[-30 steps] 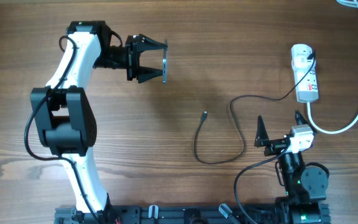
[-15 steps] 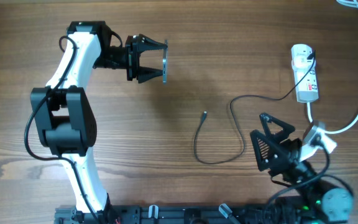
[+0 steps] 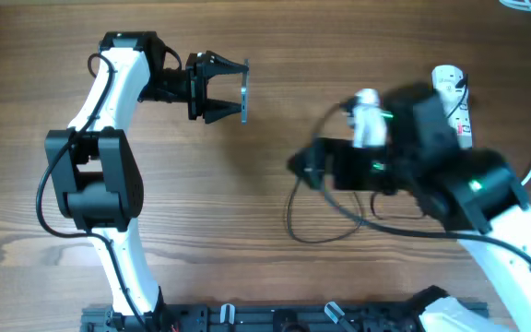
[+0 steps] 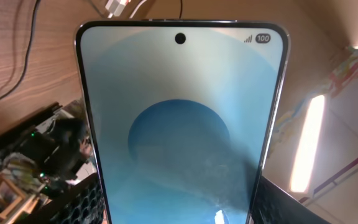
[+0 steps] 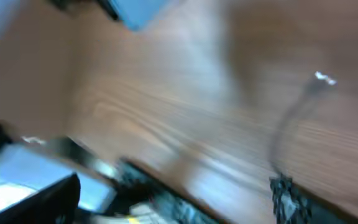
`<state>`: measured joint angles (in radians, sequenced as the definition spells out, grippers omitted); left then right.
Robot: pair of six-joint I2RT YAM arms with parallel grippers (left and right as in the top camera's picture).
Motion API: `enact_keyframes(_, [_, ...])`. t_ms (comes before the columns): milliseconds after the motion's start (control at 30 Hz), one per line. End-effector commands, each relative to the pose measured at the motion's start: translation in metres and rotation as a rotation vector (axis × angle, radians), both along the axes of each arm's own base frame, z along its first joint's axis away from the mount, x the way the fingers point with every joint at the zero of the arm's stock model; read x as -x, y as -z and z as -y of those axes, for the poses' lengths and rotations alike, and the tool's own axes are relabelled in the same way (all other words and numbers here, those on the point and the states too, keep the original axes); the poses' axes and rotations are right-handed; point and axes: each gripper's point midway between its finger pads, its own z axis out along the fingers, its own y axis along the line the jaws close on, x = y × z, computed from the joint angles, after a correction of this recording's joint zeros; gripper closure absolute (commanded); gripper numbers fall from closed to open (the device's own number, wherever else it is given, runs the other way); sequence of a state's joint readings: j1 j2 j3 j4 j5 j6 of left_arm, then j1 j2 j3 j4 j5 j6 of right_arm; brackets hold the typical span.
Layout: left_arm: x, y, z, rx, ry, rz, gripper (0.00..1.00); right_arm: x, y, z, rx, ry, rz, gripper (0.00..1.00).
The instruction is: Plug charger to phone and switch on socket
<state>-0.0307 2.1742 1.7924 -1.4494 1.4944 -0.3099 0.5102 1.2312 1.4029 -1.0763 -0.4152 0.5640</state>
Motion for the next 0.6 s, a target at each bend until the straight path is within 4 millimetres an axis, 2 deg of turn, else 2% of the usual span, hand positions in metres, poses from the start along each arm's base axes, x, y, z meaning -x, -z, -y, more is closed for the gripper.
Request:
enact_keyframes(0, [0.003,-0.024,0.001,0.042,-0.008,0.061,0.30,-0.041,-0.027,0.007,0.398,0.160,0.199,0.01])
enact_keyframes(33, [0.004,-0.024,0.002,0.039,-0.005,0.062,0.31,-0.046,-0.031,-0.001,0.438,0.172,0.218,0.00])
enact_keyframes(100, [0.005,-0.024,0.003,0.040,-0.001,0.057,0.31,-0.061,-0.030,-0.033,0.475,0.223,0.271,0.01])
enact_keyframes(200, [0.005,-0.025,0.003,0.043,-0.002,0.050,0.31,-0.077,-0.025,-0.085,0.410,0.210,0.352,0.02])
enact_keyframes(267, [0.005,-0.025,0.003,0.043,-0.002,0.050,0.30,-0.089,-0.018,-0.104,0.407,0.220,0.391,0.09])
enact_keyframes(400, [0.005,-0.024,0.003,0.043,-0.002,0.050,0.30,-0.110,-0.006,-0.108,0.463,0.284,0.443,0.15])
enact_keyframes(500, [0.005,-0.024,0.003,0.043,-0.002,0.050,0.30,-0.117,0.004,-0.107,0.508,0.305,0.453,0.18])
enact_keyframes(567, [0.005,-0.025,0.003,0.043,-0.002,0.050,0.30,-0.122,0.018,-0.108,0.546,0.311,0.447,0.21])
